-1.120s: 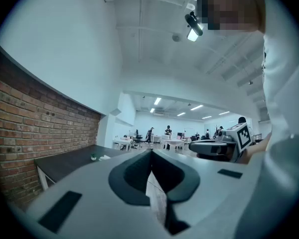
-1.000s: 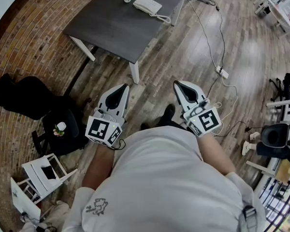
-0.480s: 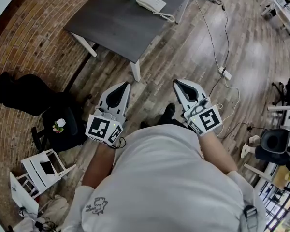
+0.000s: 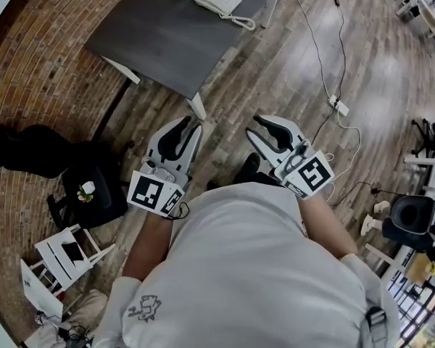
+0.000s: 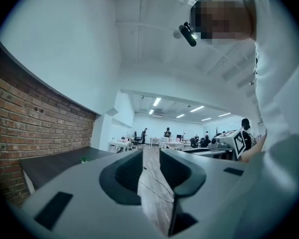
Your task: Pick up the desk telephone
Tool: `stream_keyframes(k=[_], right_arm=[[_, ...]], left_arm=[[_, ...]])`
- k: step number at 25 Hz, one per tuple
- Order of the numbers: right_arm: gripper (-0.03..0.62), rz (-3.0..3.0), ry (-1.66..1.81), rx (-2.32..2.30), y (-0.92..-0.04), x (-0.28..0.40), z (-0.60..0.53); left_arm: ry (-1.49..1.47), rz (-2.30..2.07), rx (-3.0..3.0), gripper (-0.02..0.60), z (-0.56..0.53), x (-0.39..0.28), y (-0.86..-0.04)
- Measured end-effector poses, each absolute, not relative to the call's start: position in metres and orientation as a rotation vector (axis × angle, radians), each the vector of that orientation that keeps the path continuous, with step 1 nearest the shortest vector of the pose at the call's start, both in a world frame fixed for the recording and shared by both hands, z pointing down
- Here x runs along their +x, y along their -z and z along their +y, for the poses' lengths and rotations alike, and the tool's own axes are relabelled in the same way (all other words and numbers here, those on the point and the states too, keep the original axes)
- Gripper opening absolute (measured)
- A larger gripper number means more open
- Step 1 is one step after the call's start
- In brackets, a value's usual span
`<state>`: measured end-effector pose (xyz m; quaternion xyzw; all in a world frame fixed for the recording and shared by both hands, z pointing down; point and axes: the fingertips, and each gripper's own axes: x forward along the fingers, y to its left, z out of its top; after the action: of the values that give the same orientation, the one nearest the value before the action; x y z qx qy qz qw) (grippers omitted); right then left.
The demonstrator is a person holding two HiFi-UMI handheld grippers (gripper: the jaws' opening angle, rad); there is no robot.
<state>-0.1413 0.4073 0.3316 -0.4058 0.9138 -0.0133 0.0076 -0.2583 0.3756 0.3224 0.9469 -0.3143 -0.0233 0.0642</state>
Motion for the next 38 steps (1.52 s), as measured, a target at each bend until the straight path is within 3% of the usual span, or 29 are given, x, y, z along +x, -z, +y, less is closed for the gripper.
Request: stream_keyframes(k=[6, 18, 38], right_arm=[[0.208, 2.832, 0.028, -1.316, -0.329, -0.078, 0.372], [0.224, 2.799, 0.126, -1.41, -0.347, 0.041, 0.338], [0.223, 2.689, 0.285, -1.577, -0.364, 0.102, 0.238]], left_arm=[[0.024, -0.978, 2.831, 0.202, 0.339, -0.204, -0.33], [-0.023, -0.971, 2.802, 0.212, 0.302, -0.104, -0.341], [-0.001, -0.841, 2.803, 0.212, 0.172, -0.046, -0.362]])
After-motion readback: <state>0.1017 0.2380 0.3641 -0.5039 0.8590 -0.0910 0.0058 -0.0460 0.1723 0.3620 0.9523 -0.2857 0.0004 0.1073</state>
